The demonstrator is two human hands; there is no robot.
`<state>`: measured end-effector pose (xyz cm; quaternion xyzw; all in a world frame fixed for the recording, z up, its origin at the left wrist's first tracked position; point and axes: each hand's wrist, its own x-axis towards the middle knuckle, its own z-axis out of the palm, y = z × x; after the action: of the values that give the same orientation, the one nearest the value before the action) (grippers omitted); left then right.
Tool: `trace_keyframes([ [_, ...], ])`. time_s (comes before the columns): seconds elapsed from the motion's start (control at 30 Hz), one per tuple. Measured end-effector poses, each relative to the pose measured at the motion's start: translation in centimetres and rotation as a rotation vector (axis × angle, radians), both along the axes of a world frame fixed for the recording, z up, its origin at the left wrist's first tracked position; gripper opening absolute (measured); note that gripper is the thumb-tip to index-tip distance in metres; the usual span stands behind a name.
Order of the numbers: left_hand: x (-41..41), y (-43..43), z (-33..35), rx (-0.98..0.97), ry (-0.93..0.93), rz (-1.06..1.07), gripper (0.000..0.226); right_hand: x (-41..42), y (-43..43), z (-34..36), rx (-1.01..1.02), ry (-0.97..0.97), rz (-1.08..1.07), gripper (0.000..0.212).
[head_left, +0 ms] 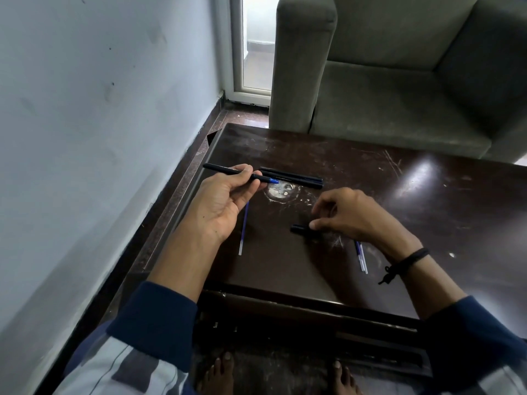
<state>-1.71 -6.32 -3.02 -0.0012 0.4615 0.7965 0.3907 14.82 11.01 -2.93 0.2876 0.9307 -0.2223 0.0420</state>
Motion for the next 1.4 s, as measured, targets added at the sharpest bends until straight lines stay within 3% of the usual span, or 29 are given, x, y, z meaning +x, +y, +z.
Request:
trace_keyframes([
  [0.13, 0.0, -0.1, 0.0, 0.001, -0.004, 0.003, 0.005, -0.6, -1.1, -0.8, 0.055, -0.047, 0.092, 0.029],
  [0.33, 0.1, 0.0, 0.0, -0.002, -0.001, -0.002, 0.005, -1.2, -1.9, -1.4, 0.068, -0.081, 0.099, 0.014],
  [0.47, 0.0, -0.1, 0.1, 0.0, -0.003, 0.003, 0.005, -1.1, -1.3, -0.8, -0.04, 0.063, 0.005, 0.008],
  [0.53, 0.0, 0.0, 0.1, 0.0, -0.002, -0.001, 0.005, -1.0, -1.3, -0.5, -0.17, 0.221, -0.068, 0.009],
  [0.63, 0.1, 0.0, 0.1, 0.003, -0.001, -0.004, 0.006, -1.0, -1.8, 0.0, -0.567, 0.507, -0.195, 0.023],
  [0.73, 0.1, 0.0, 0.0, 0.002, -0.003, -0.002, 0.006, -0.9, -2.2, 0.4, -0.839, 0.626, -0.268, 0.042],
  [0.87, 0.4, 0.1, 0.0, -0.003, 0.007, -0.028, 0.007, -1.1, -2.8, 0.6, -1.01, 0.775, -0.382, 0.033],
  [1.03, 0.7, 0.4, 0.0, -0.015, 0.015, -0.029, 0.008, -1.4, -3.2, 0.4, -1.019, 0.899, -0.423, 0.025],
  [1.23, 0.9, 0.5, -0.1, -0.006, 0.022, -0.027, 0.007, -1.6, -3.8, 0.0, -0.995, 0.881, -0.39, 0.026],
  [1.4, 1.3, 0.9, -0.4, -0.019, 0.031, -0.035, 0.006, -1.8, -4.3, -0.7, -0.787, 0.83, -0.338, 0.023],
])
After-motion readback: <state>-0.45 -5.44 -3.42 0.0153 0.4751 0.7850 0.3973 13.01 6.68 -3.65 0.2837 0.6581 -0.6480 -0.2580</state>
